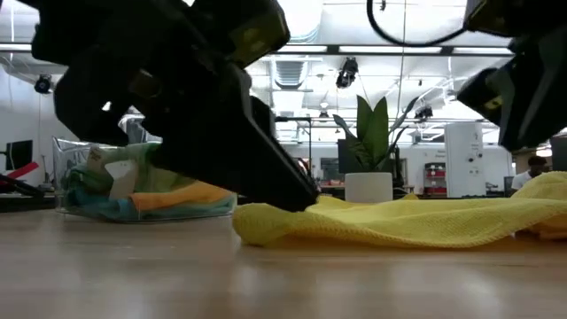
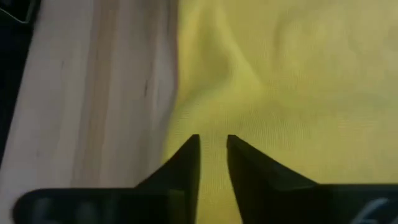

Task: Fold microfiber towels
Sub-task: Fold the left yellow microfiber cloth

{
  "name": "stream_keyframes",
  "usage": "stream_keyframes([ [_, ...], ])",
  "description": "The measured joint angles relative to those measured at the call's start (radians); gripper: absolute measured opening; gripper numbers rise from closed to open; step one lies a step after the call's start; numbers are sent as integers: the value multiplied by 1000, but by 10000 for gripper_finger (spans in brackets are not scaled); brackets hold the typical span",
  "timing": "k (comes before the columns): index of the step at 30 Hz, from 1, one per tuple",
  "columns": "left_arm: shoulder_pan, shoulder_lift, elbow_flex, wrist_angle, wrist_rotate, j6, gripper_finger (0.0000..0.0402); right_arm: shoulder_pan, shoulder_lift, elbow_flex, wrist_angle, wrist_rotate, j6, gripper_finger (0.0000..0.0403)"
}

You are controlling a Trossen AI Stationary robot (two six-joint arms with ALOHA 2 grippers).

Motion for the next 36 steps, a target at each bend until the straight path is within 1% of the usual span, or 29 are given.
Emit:
stream_keyframes([
  [4,0,-11,-5,-76,-10,-39,203,12,43,4,2,-22,24,129],
  [8,1,-11,-12,-90,-11,-50,201,32,105,8,1,-30,37,181],
  [11,0,-12,-12,-90,-11,-51,186,38,145,15,9,-31,50,201],
  [13,0,-12,-13,-98,-11,-55,167,38,174,15,7,-17,56,204],
  [15,0,-11,-14,-110,-11,-79,144,38,200,15,7,-13,64,197],
  [18,1,-11,-14,-146,-9,-122,100,38,213,16,23,-10,47,173],
  [23,2,-15,-17,-148,-6,-128,15,33,211,16,35,13,18,113],
  [24,2,-16,-17,-148,-5,-128,8,33,209,16,35,13,15,98],
  [28,1,-17,-16,-149,-2,-123,6,33,206,16,35,14,5,31],
  [29,1,-17,-15,-148,0,-123,4,33,205,16,34,13,-3,20],
  [36,0,-53,-13,-156,3,-117,1,33,165,34,28,13,-57,9],
])
